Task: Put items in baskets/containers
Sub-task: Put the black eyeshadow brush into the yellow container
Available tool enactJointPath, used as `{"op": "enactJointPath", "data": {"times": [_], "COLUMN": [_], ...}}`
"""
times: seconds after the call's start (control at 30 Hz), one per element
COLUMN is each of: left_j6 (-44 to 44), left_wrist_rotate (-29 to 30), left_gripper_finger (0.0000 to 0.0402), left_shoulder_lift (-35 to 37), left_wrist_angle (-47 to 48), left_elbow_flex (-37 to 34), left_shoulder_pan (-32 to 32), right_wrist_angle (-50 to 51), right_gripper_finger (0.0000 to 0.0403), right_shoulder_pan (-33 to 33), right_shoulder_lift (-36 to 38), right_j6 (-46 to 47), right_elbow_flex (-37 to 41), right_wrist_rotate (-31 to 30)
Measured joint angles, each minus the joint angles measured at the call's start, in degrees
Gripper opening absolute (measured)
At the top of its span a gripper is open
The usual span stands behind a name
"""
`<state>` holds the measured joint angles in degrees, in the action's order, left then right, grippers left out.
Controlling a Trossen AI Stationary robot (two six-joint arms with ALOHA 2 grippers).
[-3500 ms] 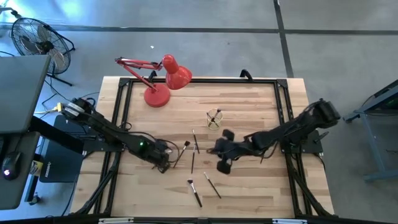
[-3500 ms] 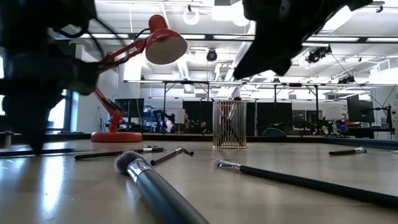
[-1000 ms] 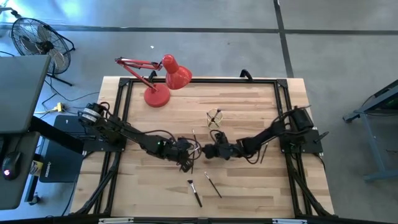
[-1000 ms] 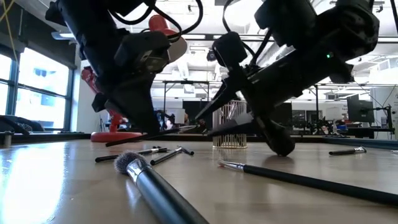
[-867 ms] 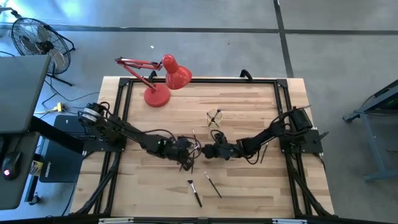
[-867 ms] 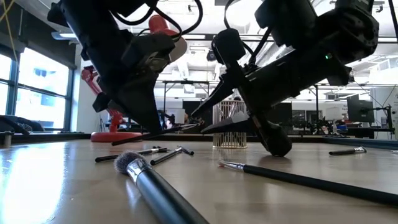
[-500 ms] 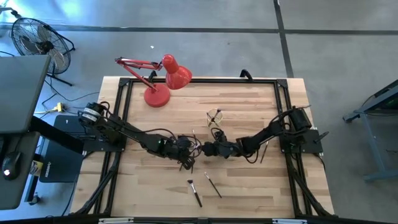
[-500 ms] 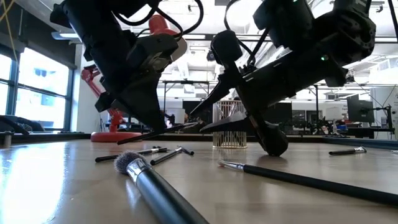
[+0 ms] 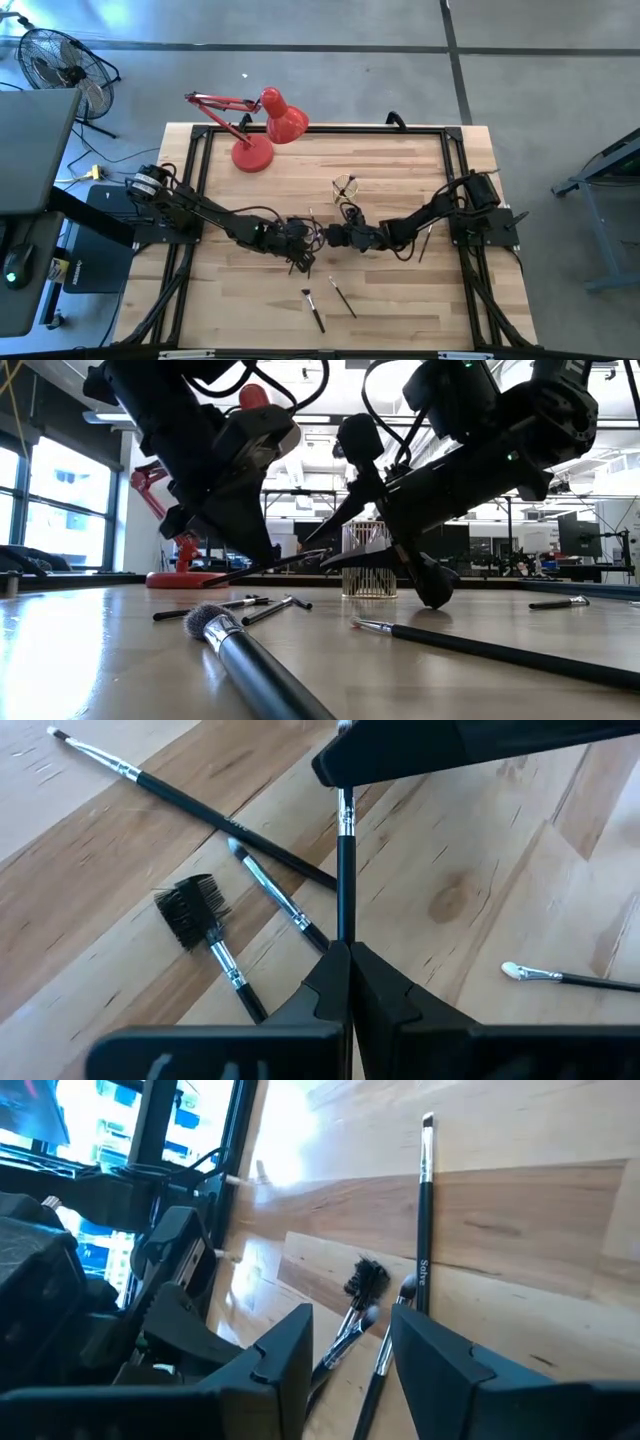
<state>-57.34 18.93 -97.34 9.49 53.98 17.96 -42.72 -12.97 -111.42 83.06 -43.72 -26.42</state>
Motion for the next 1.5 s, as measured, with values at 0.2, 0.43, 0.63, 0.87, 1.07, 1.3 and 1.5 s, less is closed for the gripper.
{"op": "enactJointPath", "data": {"times": [0.2, 0.43, 0.63, 0.87, 1.07, 1.3, 1.5], "left_j6": [0.0, 0.1, 0.1, 0.3, 0.3, 3.1, 3.2], "left_wrist_rotate": [0.2, 0.1, 0.2, 1.6, 1.6, -3.4, -3.0], "left_gripper_finger": [0.0000, 0.0000, 0.0000, 0.0001, 0.0001, 0.0001, 0.0001], "left_shoulder_lift": [0.0, 0.0, 0.0, 0.0, 0.0, 1.1, 6.6], "left_wrist_angle": [-1.1, -2.7, -2.6, -2.6, -2.5, -0.5, 6.5], "left_elbow_flex": [0.0, 0.0, 0.0, 0.0, 0.0, -0.1, -0.1], "left_shoulder_pan": [0.0, 0.0, 0.0, 0.0, 0.0, 0.1, 0.0], "right_wrist_angle": [0.0, -0.3, -0.3, -0.8, -2.9, -0.4, 12.2], "right_gripper_finger": [0.0090, 0.0009, 0.0005, 0.0004, 0.0003, 0.0002, 0.0001], "right_shoulder_pan": [0.2, 0.2, 0.2, 0.2, 0.2, 0.2, 0.3], "right_shoulder_lift": [0.0, 0.0, 0.0, 0.0, 0.7, 7.0, 16.8], "right_j6": [-1.2, -5.0, -5.9, -6.7, -11.1, -20.4, -28.5], "right_elbow_flex": [0.0, -0.1, -0.1, -0.1, -0.1, 0.0, 0.0], "right_wrist_rotate": [-0.1, -0.7, -0.7, 0.1, 2.8, 3.4, 0.4]}}
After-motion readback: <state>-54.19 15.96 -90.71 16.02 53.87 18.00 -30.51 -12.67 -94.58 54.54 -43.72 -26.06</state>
